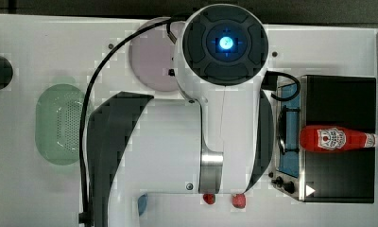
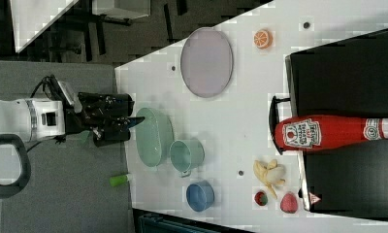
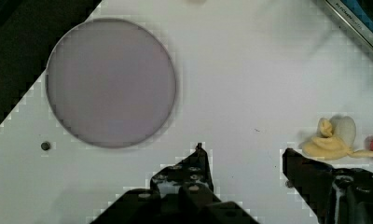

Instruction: Pick Ketchup from oven and place it on table.

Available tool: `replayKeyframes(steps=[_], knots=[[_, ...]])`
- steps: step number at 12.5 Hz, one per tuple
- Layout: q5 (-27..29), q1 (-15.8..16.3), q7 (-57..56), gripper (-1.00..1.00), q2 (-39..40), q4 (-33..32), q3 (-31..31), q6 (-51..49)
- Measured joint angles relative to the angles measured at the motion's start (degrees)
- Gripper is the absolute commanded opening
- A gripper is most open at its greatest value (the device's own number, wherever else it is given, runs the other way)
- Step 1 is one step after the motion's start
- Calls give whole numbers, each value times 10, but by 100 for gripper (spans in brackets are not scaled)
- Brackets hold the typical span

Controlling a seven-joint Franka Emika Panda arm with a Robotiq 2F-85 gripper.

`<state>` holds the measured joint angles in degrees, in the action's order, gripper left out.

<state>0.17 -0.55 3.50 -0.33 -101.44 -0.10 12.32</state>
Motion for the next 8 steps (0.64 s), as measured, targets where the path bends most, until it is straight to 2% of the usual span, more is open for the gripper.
replayKeyframes(steps=[2,3,5,8], knots=[[0,-2,-2,84,-98,-106,2,-97],[0,0,-2,100,-165,-154,0,-119],[6,-7,-2,100,-261,-183,0,-113],[-2,-10,-3,100,-302,-136,-27,-98]])
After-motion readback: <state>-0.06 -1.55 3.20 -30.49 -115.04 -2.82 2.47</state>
